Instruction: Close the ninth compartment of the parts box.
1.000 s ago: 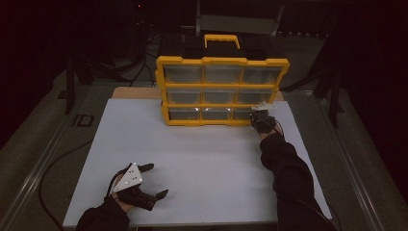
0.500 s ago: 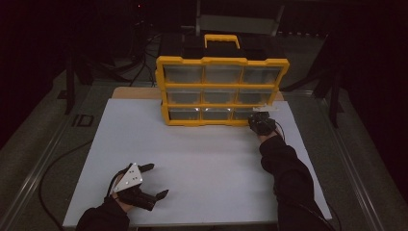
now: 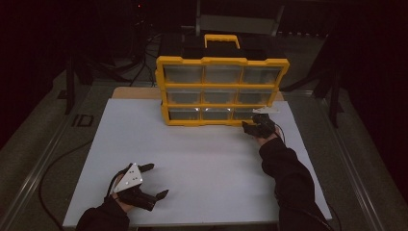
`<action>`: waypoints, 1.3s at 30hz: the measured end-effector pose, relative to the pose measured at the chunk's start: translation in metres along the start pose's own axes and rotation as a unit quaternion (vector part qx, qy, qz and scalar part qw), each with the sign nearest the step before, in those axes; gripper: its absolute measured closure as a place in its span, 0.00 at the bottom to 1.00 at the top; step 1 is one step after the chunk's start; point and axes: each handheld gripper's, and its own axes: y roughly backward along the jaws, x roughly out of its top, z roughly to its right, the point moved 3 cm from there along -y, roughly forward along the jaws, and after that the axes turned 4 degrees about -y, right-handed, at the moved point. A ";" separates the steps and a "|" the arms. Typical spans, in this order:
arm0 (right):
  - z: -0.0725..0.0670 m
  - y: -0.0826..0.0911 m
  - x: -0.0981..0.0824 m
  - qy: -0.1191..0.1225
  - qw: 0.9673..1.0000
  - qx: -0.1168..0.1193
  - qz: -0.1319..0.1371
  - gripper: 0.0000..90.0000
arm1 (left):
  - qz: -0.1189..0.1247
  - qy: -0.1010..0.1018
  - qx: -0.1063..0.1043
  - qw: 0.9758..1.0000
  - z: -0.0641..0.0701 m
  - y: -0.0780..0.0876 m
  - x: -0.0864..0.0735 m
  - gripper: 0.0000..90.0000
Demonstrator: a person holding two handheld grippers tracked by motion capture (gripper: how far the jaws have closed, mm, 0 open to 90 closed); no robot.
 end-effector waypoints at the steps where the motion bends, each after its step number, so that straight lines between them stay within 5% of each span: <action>1: 0.000 0.000 0.000 -0.001 1.000 -0.001 0.001 0.44 | -0.001 -0.001 0.000 1.000 0.000 0.000 0.000 0.00; 14: -0.005 0.000 -0.004 -0.007 1.000 0.019 -0.020 0.10 | 0.001 0.002 0.003 1.000 -0.001 0.000 0.000 0.00; 20: -0.007 0.002 -0.006 -0.017 0.999 0.041 -0.017 0.09 | 0.002 0.003 0.003 1.000 -0.001 -0.001 0.001 0.00; 31: -0.014 0.006 -0.006 0.008 0.999 0.041 0.006 0.08 | 0.003 0.008 0.002 1.000 -0.002 -0.001 0.001 0.00; 39: -0.018 0.010 -0.004 0.019 0.997 0.068 0.012 0.08 | 0.003 0.010 0.001 1.000 -0.003 -0.001 0.000 0.00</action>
